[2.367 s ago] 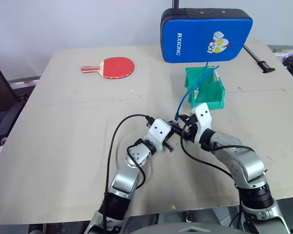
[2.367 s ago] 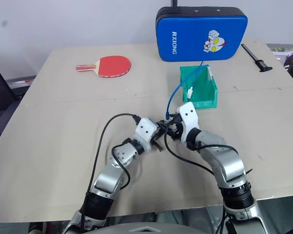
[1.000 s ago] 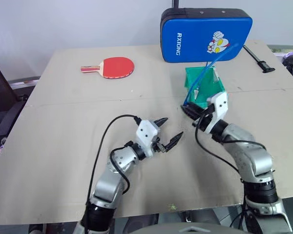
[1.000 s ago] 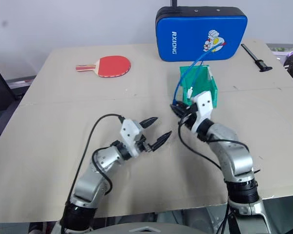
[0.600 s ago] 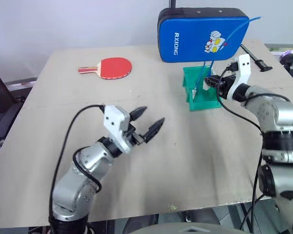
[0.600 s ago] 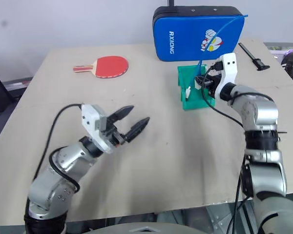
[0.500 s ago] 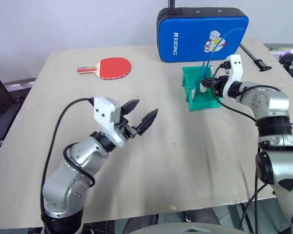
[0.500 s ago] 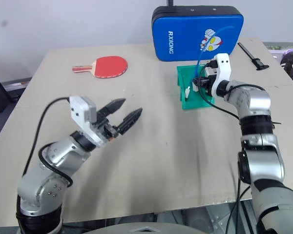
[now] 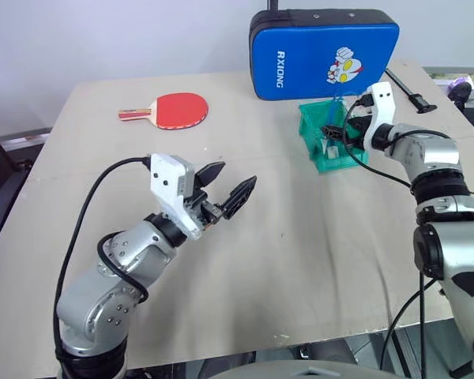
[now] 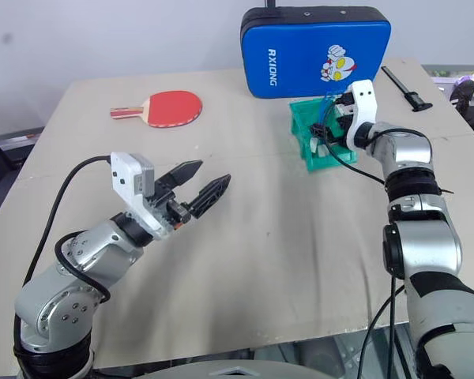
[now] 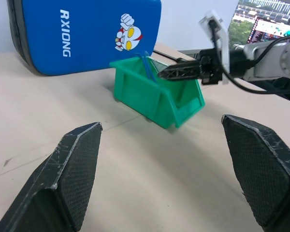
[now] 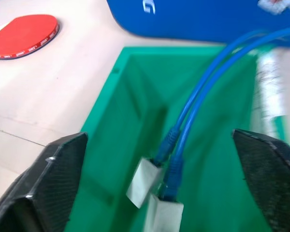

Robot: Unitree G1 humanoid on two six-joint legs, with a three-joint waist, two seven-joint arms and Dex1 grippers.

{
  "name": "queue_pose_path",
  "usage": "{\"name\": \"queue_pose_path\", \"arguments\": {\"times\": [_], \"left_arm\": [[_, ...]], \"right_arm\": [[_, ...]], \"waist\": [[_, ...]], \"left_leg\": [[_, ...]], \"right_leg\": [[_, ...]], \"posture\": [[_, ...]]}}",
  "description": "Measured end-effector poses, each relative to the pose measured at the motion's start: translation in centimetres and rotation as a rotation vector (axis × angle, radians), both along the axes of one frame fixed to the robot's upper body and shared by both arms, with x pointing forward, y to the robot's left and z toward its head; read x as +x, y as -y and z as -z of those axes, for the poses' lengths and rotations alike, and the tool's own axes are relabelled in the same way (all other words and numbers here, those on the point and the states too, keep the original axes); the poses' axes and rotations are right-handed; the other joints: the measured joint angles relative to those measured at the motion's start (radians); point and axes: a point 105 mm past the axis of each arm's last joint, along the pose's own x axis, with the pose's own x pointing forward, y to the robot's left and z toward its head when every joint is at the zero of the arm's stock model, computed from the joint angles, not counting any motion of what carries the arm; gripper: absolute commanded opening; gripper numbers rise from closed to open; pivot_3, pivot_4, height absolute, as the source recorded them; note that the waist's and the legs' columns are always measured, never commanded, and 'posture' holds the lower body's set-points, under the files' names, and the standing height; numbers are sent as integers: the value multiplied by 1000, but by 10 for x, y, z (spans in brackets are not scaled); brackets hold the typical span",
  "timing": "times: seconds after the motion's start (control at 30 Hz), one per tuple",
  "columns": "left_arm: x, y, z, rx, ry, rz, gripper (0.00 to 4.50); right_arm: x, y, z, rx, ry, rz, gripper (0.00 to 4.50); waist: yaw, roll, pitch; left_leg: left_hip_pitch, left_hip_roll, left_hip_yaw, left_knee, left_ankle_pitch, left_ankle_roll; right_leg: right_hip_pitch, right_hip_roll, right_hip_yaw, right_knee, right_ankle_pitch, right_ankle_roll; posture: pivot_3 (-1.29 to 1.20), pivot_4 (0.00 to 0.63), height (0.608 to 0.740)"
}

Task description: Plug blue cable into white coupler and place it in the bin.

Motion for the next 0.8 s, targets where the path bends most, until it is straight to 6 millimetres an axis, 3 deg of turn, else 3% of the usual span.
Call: {"name": "queue_pose_path", "arguments": {"times": [0.17, 0.23, 0.27, 0.3, 0.4, 0.57, 0.73, 0.8], "left_arm": [[-5, -4, 8, 22, -22, -9, 4065], [-8, -9, 15, 39, -37, -27, 4065], [-12, -13, 22, 59, -49, -43, 4065], [-14, -17, 28, 73, -66, -60, 4065], [-24, -31, 53, 181, -119, -132, 4065], [-42, -52, 88, 295, -187, -213, 4065], [-60, -56, 115, 336, -221, -153, 4065], [-64, -59, 124, 357, -238, -140, 4065]], "right_arm": [[-42, -3, -25, 85, 77, -119, 4479], [-71, -14, -34, 149, 110, -221, 4479], [-95, -17, -36, 179, 142, -286, 4479], [-105, -18, -34, 190, 144, -316, 4479], [-146, -7, -2, 190, 124, -340, 4479], [-194, 27, 78, 53, -10, -282, 4479], [-220, 66, 131, -68, -47, -227, 4479], [-225, 74, 142, -72, -61, -213, 4479]], "waist": [[-1, 0, 0], [-1, 0, 0], [2, 0, 0], [4, 0, 0], [23, -1, -1], [53, 0, 0], [53, 0, 1], [51, 2, 2]], "left_leg": [[0, 0, 0, 0, 0, 0], [0, 1, 0, -1, 0, 0], [0, 1, -1, -3, 0, 0], [0, 1, -1, -2, 0, 0], [0, 0, -2, -4, -1, 1], [3, 0, 0, -4, -3, 4], [8, 0, 1, -7, -4, 6], [9, 0, 1, -7, -4, 6]], "right_leg": [[-1, 0, 1, 0, 0, 0], [-1, 1, 1, 0, 0, 0], [-1, 1, 0, -1, 0, 0], [-1, 1, 0, -1, 0, 0], [0, 0, 0, -2, 0, 0], [2, -1, 2, -2, 0, 0], [6, 0, 2, -2, 3, -4], [6, 0, 3, -1, 3, -5]], "posture": [[0, 150, 740], [0, 150, 740], [0, 150, 740], [0, 150, 740], [0, 150, 740], [0, 150, 740], [0, 150, 740], [0, 150, 740]]}}
